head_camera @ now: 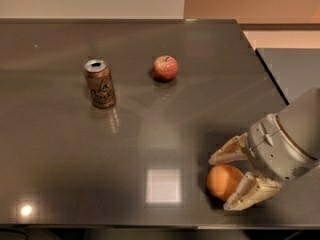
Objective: Move orange near apple
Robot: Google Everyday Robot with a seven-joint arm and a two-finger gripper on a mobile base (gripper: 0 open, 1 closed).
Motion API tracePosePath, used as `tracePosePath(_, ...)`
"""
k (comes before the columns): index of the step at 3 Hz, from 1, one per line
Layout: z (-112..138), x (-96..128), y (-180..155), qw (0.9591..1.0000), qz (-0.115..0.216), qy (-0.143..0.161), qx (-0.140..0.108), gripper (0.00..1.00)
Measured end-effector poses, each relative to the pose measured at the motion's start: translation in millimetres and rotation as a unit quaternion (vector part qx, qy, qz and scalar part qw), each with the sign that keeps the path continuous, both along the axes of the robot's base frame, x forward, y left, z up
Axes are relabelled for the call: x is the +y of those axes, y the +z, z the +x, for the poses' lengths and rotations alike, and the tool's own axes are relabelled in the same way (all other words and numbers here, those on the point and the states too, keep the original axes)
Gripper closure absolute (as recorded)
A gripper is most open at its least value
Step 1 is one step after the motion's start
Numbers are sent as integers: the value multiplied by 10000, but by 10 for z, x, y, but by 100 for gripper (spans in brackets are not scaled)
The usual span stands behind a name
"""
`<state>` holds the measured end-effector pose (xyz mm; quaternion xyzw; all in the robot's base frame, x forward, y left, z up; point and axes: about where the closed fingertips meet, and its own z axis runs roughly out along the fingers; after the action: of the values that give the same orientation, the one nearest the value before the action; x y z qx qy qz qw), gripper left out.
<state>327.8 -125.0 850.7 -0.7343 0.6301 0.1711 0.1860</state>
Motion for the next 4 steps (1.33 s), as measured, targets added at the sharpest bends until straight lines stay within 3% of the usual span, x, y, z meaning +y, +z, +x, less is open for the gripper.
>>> tracePosePath(2, 169, 38, 209, 9998, 70, -143, -79, 86)
tracePosePath(3, 473, 157, 487, 9992, 176, -303, -186, 100)
tracePosePath(4, 865, 343, 745, 9980, 314, -458, -312, 100)
